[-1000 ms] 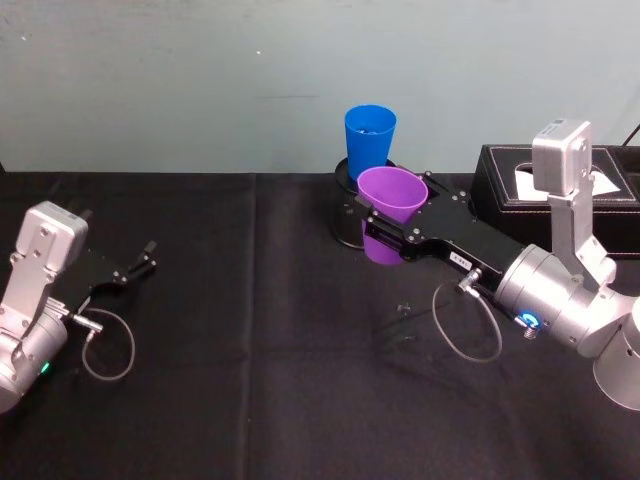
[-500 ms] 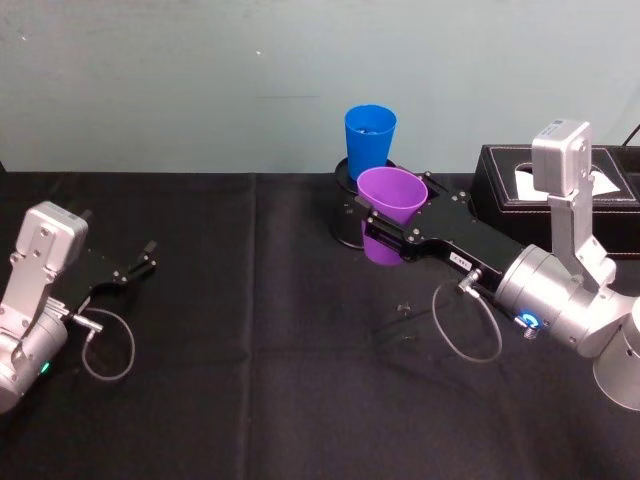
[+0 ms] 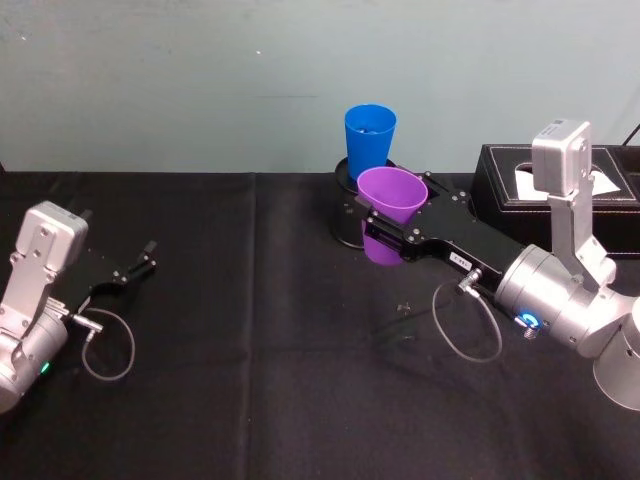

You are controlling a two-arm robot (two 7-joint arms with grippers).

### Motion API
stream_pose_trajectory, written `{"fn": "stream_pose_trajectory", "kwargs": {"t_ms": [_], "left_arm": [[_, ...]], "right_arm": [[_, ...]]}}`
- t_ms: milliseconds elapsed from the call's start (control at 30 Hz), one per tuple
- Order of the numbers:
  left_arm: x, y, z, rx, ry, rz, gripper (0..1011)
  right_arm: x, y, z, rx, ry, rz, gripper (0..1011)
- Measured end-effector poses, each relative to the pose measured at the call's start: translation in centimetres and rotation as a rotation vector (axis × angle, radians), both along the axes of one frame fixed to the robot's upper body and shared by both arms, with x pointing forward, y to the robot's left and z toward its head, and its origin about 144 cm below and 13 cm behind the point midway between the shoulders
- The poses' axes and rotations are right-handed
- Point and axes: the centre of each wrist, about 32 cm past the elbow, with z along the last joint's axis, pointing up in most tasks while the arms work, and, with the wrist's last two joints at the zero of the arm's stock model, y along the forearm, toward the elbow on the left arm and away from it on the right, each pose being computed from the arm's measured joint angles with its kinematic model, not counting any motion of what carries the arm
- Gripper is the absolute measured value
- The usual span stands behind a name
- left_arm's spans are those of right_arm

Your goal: Pick up one cup with a gripper and tap it against the other cup.

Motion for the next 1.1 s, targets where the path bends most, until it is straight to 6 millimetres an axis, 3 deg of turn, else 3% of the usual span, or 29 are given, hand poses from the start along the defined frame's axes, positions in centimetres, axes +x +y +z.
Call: {"fn": "stream_pose_trajectory", "kwargs": {"t_ms": [1100], "left_arm": [[0.00, 0.00, 0.00, 0.000, 0.000, 0.000, 1000]], "right_arm": [[0.00, 0.00, 0.00, 0.000, 0.000, 0.000, 736]]}}
